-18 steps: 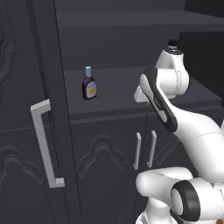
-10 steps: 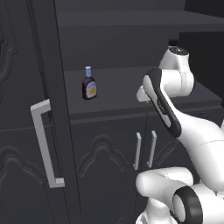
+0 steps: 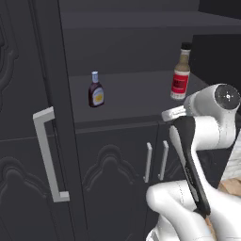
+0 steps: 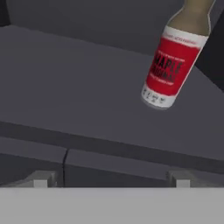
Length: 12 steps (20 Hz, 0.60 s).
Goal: Take 2 condiments from the cabinet and move them on the counter near the stove.Make sure the condiments are lined up with each other, next to each other.
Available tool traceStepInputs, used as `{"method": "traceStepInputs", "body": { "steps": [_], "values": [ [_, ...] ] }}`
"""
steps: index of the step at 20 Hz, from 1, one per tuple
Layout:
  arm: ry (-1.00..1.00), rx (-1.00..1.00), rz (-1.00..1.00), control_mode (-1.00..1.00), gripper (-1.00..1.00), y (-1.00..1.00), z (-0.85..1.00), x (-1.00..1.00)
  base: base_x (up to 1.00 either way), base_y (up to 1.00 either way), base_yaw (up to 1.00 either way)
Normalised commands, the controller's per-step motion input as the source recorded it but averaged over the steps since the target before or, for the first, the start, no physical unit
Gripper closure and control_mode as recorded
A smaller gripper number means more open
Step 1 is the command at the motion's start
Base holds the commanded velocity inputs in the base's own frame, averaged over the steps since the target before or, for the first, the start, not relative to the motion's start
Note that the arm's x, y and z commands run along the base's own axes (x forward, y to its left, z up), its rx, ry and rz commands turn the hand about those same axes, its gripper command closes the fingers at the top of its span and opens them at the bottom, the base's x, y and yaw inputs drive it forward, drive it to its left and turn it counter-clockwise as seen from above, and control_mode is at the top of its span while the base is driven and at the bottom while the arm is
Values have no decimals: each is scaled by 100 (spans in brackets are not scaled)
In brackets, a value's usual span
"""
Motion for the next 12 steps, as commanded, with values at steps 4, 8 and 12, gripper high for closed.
{"method": "traceStepInputs", "body": {
  "steps": [4,8,12],
  "values": [
    [-28,-4,-6,-100,-100,-45,52,-1,0,0,0],
    [-24,-1,0,-100,-100,-25,70,3,0,0,0],
    [-25,0,0,-100,-100,-17,61,1,0,0,0]
  ]
}}
